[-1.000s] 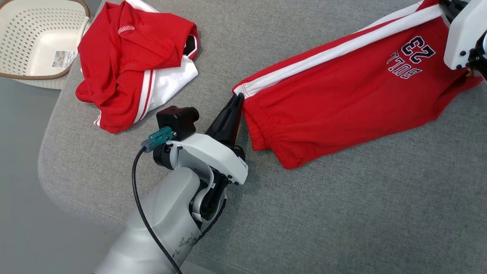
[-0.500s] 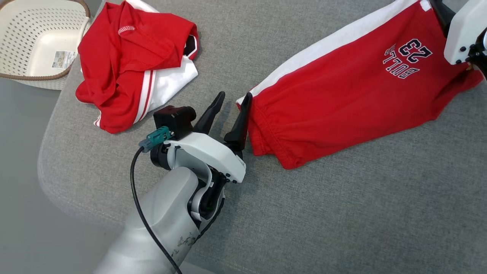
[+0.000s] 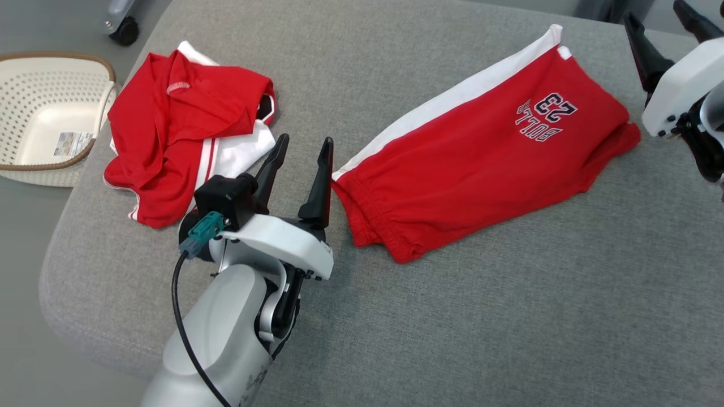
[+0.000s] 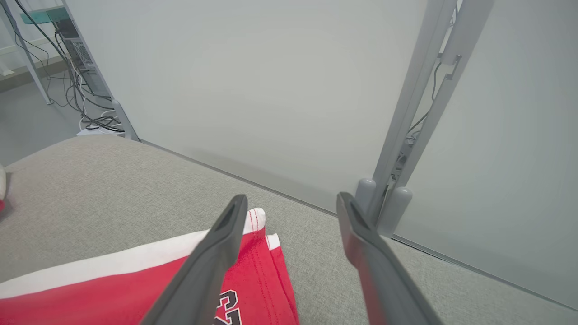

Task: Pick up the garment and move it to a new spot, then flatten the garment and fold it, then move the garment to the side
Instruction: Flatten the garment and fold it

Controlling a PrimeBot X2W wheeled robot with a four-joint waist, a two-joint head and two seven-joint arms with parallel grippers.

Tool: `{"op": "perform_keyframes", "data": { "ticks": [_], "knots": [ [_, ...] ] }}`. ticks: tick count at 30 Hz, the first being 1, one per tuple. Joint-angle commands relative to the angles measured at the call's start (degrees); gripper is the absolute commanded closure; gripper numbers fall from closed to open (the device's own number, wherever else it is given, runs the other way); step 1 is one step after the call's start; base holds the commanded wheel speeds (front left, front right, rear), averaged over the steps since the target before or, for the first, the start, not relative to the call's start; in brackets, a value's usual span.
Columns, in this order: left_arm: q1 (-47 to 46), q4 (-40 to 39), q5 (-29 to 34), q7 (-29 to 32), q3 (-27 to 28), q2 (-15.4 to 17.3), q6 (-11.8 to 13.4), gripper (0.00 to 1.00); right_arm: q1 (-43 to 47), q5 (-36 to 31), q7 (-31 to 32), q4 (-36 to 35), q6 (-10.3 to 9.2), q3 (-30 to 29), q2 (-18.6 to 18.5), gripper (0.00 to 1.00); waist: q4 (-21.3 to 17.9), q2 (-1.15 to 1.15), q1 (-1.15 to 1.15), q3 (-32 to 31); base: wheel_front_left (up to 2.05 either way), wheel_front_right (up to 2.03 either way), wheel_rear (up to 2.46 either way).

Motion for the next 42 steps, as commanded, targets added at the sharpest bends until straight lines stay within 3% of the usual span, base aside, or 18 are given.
{"op": "perform_keyframes", "data": {
  "ticks": [1,4,14,27,34,42],
  "knots": [
    [1.64,-0.82,2.11,-0.04,1.36,0.23,-0.2,0.0,2.04,0.72,-1.13,-0.84,-0.01,-0.59,-0.35,0.0,-2.27,0.0,0.0,-2.53,0.0,0.0,0.0],
    [5.23,-2.62,6.3,-0.04,4.33,0.25,-0.49,0.0,5.72,1.42,-1.94,-2.87,-0.01,-2.51,-0.76,0.0,-4.05,0.0,0.0,-4.61,0.0,0.0,0.0],
    [17.16,-8.45,13.12,-0.04,11.86,0.24,-1.72,0.0,22.59,-5.03,-1.97,-13.16,0.0,-20.92,-1.69,0.0,-8.74,0.0,0.0,-10.01,0.0,0.0,0.0],
    [28.89,-17.21,17.39,-0.04,18.78,0.21,-2.2,0.0,48.55,-17.78,-1.98,-26.58,0.0,-44.97,6.09,0.0,-13.62,0.0,0.0,-14.52,0.0,0.0,0.0],
    [33.24,-19.0,17.64,-0.04,19.17,0.25,-1.73,0.0,56.49,-20.54,-1.98,-29.26,0.0,-50.51,10.29,0.0,-14.78,0.0,0.0,-15.89,0.0,0.0,0.0],
    [34.52,-18.05,16.81,-0.04,18.33,0.24,-1.41,0.0,59.15,-22.26,-1.98,-29.84,0.0,-52.05,11.87,0.0,-14.93,0.0,0.0,-16.47,0.0,0.0,0.0]
  ]
}}
